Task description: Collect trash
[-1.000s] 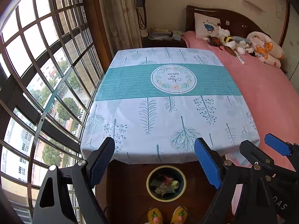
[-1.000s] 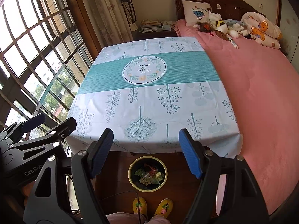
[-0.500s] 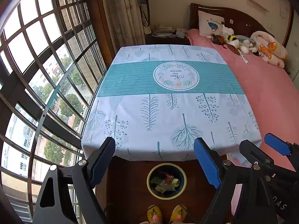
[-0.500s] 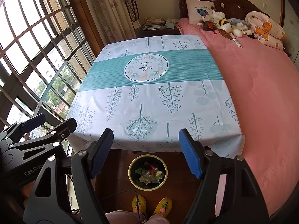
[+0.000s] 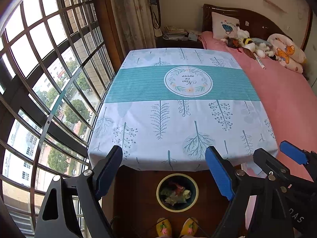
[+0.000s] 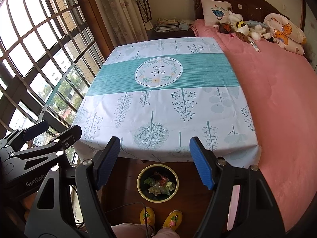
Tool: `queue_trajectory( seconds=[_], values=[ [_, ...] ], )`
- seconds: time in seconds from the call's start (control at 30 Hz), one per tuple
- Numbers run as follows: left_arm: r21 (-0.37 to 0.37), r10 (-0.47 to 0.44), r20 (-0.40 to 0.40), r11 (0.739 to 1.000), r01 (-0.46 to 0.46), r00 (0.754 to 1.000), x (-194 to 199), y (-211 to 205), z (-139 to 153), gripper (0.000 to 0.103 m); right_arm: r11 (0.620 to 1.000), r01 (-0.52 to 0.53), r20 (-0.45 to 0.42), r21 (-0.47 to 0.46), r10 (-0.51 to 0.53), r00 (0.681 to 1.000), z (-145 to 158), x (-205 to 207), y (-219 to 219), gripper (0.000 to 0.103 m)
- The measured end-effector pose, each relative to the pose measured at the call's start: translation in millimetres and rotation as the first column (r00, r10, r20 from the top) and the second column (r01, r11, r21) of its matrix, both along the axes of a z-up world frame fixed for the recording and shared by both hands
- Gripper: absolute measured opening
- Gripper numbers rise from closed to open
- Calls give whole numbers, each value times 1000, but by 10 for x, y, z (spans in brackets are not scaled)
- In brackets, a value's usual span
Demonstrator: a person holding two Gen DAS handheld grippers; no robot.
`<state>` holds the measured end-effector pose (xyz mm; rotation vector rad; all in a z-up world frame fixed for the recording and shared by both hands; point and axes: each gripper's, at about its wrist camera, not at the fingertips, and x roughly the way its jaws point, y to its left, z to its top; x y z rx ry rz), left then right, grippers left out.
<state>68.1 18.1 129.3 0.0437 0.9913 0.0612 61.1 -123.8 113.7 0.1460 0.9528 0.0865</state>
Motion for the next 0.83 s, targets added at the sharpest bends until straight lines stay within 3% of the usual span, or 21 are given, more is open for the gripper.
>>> queue_trajectory(
  seconds=[0.83],
  values=[
    [5, -19, 29, 1000, 18, 999, -69, -60, 99, 85, 1000, -1, 8, 13, 1, 1000, 26, -37, -26, 70]
  ],
)
